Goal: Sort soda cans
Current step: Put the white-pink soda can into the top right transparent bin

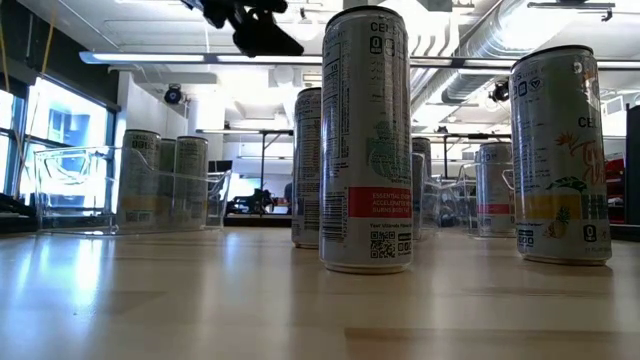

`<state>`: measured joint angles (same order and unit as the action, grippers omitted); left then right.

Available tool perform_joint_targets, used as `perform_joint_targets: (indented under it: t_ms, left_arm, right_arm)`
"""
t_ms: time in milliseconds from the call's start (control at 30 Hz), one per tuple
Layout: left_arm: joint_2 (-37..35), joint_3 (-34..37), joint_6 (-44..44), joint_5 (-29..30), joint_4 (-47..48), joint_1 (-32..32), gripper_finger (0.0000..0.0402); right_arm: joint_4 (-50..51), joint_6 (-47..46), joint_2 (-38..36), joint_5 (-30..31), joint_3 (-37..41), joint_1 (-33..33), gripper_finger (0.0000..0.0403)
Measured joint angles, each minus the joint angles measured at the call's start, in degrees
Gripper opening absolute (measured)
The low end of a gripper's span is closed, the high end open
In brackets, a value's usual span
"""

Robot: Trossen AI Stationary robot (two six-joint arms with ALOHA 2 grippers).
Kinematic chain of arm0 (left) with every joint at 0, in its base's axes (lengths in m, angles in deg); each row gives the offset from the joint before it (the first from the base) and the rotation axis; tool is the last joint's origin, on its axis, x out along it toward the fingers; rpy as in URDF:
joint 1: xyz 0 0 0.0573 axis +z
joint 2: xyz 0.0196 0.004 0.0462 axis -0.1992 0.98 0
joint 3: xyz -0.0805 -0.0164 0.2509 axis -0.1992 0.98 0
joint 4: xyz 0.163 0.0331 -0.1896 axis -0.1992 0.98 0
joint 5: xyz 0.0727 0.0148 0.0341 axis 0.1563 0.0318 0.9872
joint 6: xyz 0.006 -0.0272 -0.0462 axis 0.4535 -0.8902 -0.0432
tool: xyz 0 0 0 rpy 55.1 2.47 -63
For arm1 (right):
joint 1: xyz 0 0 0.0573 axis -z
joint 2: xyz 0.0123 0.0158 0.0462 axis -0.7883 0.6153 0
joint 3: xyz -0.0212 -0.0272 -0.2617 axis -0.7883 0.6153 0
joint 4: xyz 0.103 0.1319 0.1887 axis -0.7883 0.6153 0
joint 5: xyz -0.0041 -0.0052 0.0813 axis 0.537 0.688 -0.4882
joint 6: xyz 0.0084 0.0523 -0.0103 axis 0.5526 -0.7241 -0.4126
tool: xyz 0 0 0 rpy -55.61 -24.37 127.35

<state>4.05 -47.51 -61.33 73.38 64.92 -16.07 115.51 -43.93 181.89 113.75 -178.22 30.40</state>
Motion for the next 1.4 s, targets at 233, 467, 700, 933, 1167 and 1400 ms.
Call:
perform_joint_targets:
  t_ms: [233,467,700,933,1167,1400]
  left_arm:
    - [-2.0,0.0,2.2,-0.5,5.4,0.1,0.0399]
    - [-3.5,0.0,0.0,-3.9,6.6,0.1,0.0399]
    - [-3.6,0.0,-0.7,-4.5,6.8,0.1,0.0399]
    - [-3.8,2.9,-4.1,-8.7,3.0,0.0,0.0399]
    - [-6.5,10.1,-9.2,-6.7,-6.1,-0.8,0.0399]
    - [-2.9,14.1,-1.9,0.1,-12.5,-1.6,0.0399]
  right_arm:
    - [0.1,-2.6,0.0,0.0,0.0,1.1,0.0378]
    - [0.1,-3.4,0.0,-0.1,0.0,1.5,0.0378]
    - [0.1,-4.6,0.0,-0.6,0.0,1.5,0.0378]
    - [0.1,-4.7,0.0,-1.6,0.0,1.5,0.0378]
    - [0.6,-4.7,0.0,-1.6,0.0,1.5,0.0378]
    - [0.6,-4.4,0.0,-1.6,0.0,2.6,0.0378]
